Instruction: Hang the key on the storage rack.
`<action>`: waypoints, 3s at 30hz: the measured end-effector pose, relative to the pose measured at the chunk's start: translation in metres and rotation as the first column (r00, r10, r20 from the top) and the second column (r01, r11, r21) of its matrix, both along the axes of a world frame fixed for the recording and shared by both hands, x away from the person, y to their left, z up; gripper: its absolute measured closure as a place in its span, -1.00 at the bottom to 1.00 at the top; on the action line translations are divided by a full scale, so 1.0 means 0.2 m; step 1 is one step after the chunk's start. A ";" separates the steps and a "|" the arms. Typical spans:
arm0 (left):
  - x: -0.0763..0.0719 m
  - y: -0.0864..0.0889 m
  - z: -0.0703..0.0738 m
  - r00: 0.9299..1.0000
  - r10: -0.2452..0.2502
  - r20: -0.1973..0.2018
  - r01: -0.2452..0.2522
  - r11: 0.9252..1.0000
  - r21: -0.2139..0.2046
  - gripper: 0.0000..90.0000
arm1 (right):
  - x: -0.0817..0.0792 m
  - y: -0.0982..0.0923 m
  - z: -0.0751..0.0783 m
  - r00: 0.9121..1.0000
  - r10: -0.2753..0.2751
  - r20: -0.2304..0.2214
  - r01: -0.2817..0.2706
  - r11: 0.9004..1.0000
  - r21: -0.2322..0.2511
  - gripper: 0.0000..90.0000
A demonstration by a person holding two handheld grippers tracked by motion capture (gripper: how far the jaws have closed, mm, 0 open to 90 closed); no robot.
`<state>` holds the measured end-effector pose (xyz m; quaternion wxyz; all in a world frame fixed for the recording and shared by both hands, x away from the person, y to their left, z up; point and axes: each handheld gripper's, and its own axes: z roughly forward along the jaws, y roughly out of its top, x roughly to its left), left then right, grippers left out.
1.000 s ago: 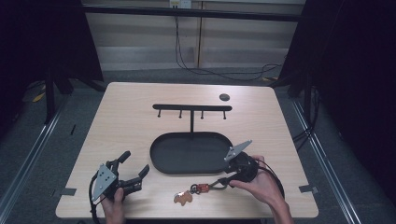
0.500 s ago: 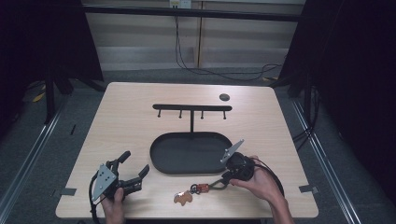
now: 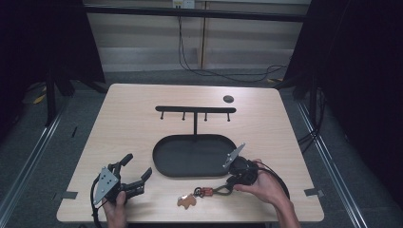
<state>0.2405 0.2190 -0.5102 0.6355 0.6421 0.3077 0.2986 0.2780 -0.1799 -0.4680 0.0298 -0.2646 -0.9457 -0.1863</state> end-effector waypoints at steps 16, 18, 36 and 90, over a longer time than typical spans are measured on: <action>0.00 0.00 0.00 1.000 0.000 0.000 0.000 1.000 0.000 -0.65 | 0.02 0.07 0.00 0.997 0.071 -0.009 -0.072 0.995 -0.071 0.74; 0.00 0.00 0.00 1.000 -0.001 -0.002 0.001 1.000 0.003 -0.66 | 0.02 0.08 0.00 0.997 0.082 -0.003 -0.082 0.994 -0.077 0.74; 0.00 0.00 0.00 1.000 -0.001 0.000 0.001 1.000 0.004 -0.66 | 0.00 0.08 0.00 0.995 0.095 -0.008 -0.096 0.992 -0.087 0.87; 0.00 0.00 0.00 1.000 -0.001 0.000 0.001 1.000 0.005 -0.65 | 0.13 0.23 0.52 0.983 0.184 0.003 -0.181 0.970 -0.160 0.92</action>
